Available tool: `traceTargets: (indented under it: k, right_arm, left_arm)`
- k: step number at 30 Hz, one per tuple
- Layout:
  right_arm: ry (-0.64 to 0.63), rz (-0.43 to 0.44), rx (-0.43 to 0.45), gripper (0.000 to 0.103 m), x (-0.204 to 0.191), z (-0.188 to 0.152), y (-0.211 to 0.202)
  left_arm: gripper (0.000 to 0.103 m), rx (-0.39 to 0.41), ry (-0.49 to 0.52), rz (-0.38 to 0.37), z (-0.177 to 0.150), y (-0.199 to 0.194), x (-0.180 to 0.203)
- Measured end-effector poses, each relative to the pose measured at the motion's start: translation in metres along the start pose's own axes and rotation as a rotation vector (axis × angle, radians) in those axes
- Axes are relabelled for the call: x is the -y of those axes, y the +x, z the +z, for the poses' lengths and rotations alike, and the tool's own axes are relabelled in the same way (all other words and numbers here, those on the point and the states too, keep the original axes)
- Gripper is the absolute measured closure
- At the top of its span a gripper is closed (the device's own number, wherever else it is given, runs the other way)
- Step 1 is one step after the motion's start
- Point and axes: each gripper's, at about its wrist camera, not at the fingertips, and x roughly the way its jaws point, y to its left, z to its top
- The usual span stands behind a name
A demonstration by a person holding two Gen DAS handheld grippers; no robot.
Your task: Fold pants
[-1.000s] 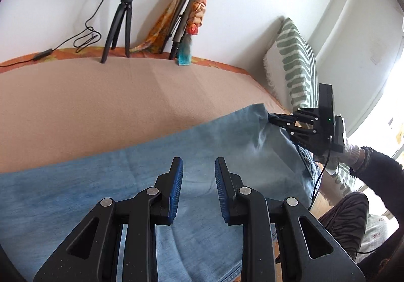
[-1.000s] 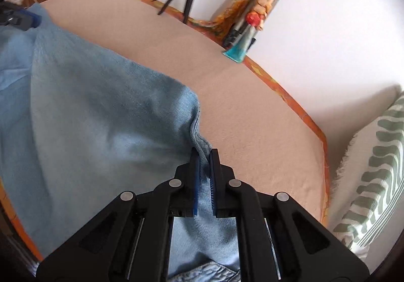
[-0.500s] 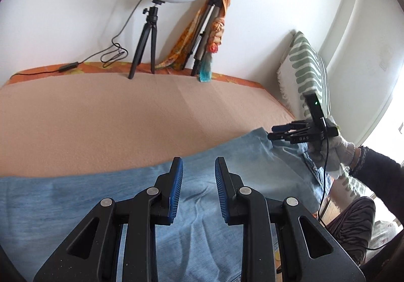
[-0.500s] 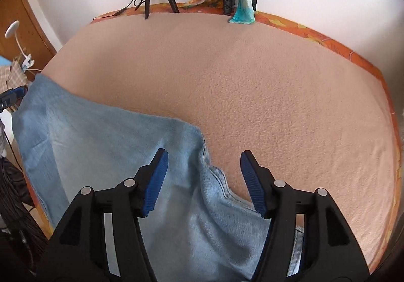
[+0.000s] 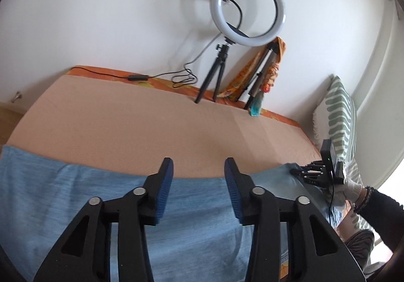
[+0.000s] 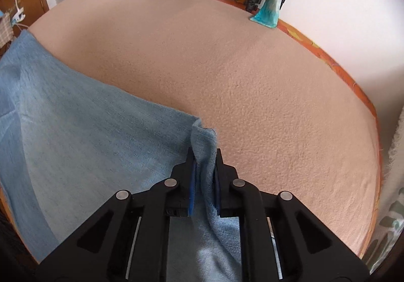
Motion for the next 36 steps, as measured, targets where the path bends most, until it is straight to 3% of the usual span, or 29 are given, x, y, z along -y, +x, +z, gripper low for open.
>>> traceTargets:
  k: [1, 5, 6, 11, 18, 22, 25, 36]
  right_arm:
    - [0.001, -0.006, 0.0, 0.088, 0.0, 0.0, -0.003]
    - [0.031, -0.008, 0.029, 0.049, 0.01, 0.001, -0.025]
    - [0.036, 0.006, 0.05, 0.045, 0.01, 0.0, -0.036]
    - [0.011, 0.09, 0.142, 0.037, -0.013, -0.004, -0.082]
    - [-0.063, 0.231, 0.185, 0.035, -0.07, -0.016, -0.115]
    - [-0.114, 0.294, 0.18, 0.035, -0.098, -0.035, -0.128]
    - [-0.148, 0.295, 0.172, 0.035, -0.113, -0.043, -0.125]
    - [-0.233, 0.372, 0.119, 0.035, -0.14, -0.062, -0.114]
  left_arm:
    - [0.054, 0.01, -0.015, 0.028, 0.0, -0.009, -0.01]
    - [0.054, 0.064, -0.104, 0.138, -0.007, -0.049, -0.054]
    - [0.054, 0.076, -0.143, 0.157, -0.011, -0.06, -0.068]
    - [0.053, 0.083, -0.252, 0.309, -0.031, -0.108, -0.134]
    - [0.052, 0.011, -0.383, 0.474, -0.068, -0.125, -0.204]
    - [0.052, -0.052, -0.501, 0.488, -0.098, -0.124, -0.233]
    - [0.052, -0.033, -0.586, 0.445, -0.115, -0.129, -0.24]
    - [0.052, -0.012, -0.639, 0.396, -0.121, -0.123, -0.241]
